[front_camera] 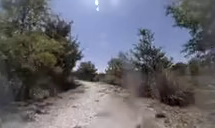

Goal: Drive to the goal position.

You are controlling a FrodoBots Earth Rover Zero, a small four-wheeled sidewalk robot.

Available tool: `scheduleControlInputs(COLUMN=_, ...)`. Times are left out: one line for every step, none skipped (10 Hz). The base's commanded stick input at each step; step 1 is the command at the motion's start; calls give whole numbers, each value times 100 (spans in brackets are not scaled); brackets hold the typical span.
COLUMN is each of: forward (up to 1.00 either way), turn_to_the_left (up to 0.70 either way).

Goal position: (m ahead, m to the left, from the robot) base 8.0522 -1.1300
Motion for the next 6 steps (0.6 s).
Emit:
scheduleControlInputs(forward=70, turn_to_the_left=0)
scheduleControlInputs(forward=70, turn_to_the_left=0)
scheduleControlInputs(forward=70, turn_to_the_left=0)
scheduleControlInputs(forward=70, turn_to_the_left=0)
scheduleControlInputs(forward=70, turn_to_the_left=0)
scheduleControlInputs(forward=70, turn_to_the_left=0)
